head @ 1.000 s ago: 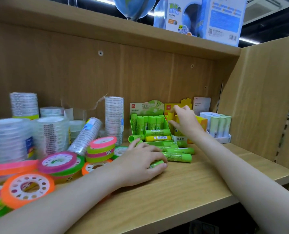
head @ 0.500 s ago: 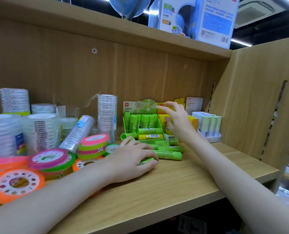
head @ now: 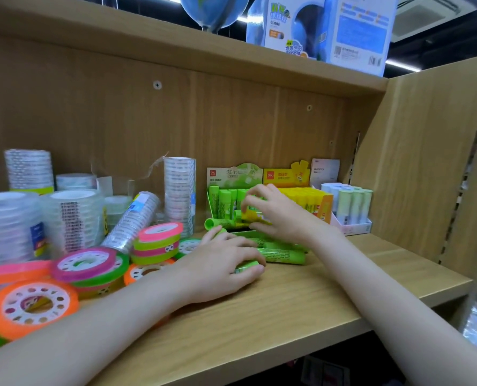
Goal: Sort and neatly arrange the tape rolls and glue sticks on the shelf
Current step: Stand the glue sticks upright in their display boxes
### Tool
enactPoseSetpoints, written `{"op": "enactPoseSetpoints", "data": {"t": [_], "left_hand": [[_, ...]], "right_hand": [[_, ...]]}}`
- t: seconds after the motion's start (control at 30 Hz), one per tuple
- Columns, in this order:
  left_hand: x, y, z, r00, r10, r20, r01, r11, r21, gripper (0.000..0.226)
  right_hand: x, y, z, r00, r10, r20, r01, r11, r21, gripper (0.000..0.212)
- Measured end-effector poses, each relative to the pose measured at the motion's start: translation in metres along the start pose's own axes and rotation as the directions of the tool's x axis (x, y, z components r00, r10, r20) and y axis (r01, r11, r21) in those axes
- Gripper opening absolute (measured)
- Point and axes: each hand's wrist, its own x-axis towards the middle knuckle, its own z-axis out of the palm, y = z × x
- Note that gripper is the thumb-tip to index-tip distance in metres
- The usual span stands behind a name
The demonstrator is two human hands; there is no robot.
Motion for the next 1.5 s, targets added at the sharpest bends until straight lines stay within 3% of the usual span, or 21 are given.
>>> {"op": "enactPoseSetpoints", "data": {"t": [0.13,0.23,0.3,0.43,0.57,0.77,0.87,0.93,1.0,1.1,1.2,1.27,1.5], "left_hand": [[0.000,-0.001,0.001,1.000,0.000,-0.010,0.000,1.000,-0.005,0.037],[0.000,-0.001,0.001,1.000,-0.006,-0.007,0.006,1.000,-0.015,0.037],[0.000,0.000,0.001,1.000,-0.003,-0.008,0.003,1.000,-0.021,0.036],[0.000,0.000,0.000,1.000,-0.007,-0.004,0.007,1.000,-0.018,0.036],[0.000,0.000,-0.001,1.000,-0.007,-0.003,0.007,1.000,-0.023,0.036],[0.000,0.001,-0.001,1.000,-0.010,-0.001,0.010,1.000,-0.021,0.036],[-0.001,0.001,0.000,1.000,-0.012,-0.004,0.012,1.000,-0.020,0.036],[-0.001,0.001,0.000,1.000,-0.011,-0.008,0.011,1.000,-0.019,0.036],[0.000,0.001,-0.001,1.000,-0.009,-0.005,0.009,1.000,-0.019,0.036],[0.000,0.001,0.000,1.000,-0.008,-0.007,0.008,1.000,-0.017,0.036],[0.000,0.001,-0.001,1.000,-0.007,-0.008,0.007,1.000,-0.023,0.036],[0.000,0.001,0.000,1.000,-0.001,-0.012,0.000,1.000,-0.025,0.036],[0.000,0.000,0.000,1.000,-0.002,-0.019,0.001,1.000,-0.027,0.036]], "right_hand": [[-0.007,0.012,-0.008,0.964,0.198,-0.176,-0.140,0.945,0.294,0.027],[-0.012,0.022,-0.015,0.793,0.446,-0.416,-0.228,0.849,0.477,0.026],[-0.015,0.029,-0.015,0.723,0.523,-0.451,-0.286,0.821,0.494,0.026],[-0.012,0.035,-0.002,0.815,0.503,-0.288,-0.396,0.846,0.356,0.027],[-0.004,0.038,0.003,0.815,0.547,-0.190,-0.514,0.835,0.198,0.020],[0.003,0.037,-0.007,0.824,0.555,-0.111,-0.549,0.832,0.084,0.017],[0.003,0.029,-0.003,0.822,0.556,-0.124,-0.562,0.827,-0.019,0.020],[-0.002,0.023,0.002,0.842,0.492,-0.221,-0.515,0.855,-0.058,0.024],[-0.002,0.018,0.003,0.895,0.347,-0.280,-0.362,0.932,0.000,0.030],[0.005,0.003,0.003,0.981,0.188,-0.044,-0.176,0.965,0.194,0.037],[0.013,-0.003,0.013,0.955,0.186,0.233,-0.235,0.950,0.207,0.039],[0.015,-0.003,0.018,0.917,0.224,0.329,-0.301,0.931,0.206,0.038],[0.014,-0.009,0.006,0.955,0.157,0.253,-0.214,0.953,0.216,0.040]]}}
